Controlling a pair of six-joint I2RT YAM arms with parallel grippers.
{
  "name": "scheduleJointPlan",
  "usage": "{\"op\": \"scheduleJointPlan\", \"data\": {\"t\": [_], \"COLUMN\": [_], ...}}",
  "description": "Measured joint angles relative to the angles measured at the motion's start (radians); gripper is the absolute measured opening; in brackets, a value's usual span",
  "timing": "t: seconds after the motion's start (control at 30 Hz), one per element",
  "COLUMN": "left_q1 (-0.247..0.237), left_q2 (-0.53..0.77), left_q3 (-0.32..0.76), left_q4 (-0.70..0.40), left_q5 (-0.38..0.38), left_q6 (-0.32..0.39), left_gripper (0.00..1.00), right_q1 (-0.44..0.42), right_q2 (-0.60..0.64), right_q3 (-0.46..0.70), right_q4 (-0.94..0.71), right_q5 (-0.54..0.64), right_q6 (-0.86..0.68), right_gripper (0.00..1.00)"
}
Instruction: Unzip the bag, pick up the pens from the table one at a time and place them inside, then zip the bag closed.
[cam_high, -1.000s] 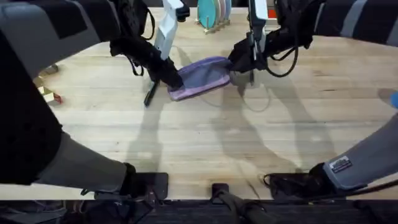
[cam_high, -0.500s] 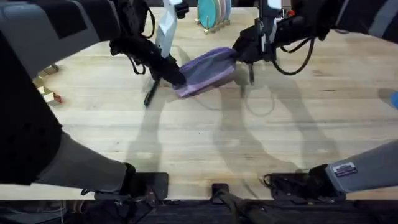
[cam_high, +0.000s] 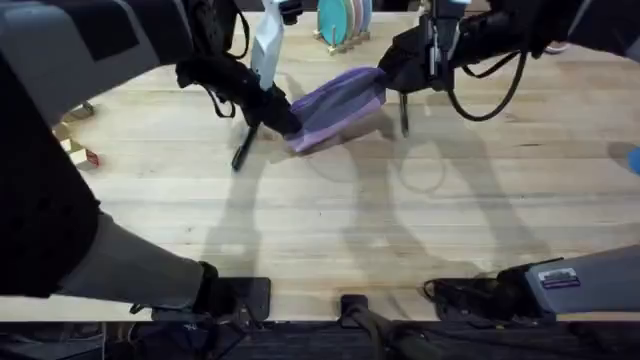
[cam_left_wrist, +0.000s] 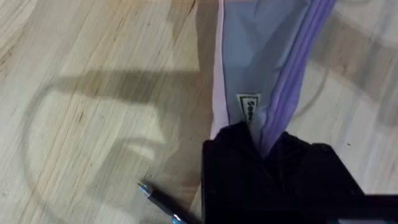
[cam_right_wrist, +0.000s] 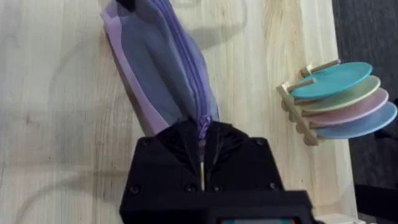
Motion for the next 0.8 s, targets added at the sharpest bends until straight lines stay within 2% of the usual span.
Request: {"op": "scheduleJointPlan", "data": {"t": [0.8], "left_q1": [-0.002], "left_q2": [0.0], "left_q3": [0.001], "left_q4": [0.0], "left_q5": [0.016], "left_q6": [0.0], "left_gripper": [0.043], "right_q1": [0.0], "right_q2": [-0.043], "right_q3": [0.0], "right_q4": [-0.006], "right_q5": [0.0], "right_q6": [0.0], "right_gripper": [0.031]}}
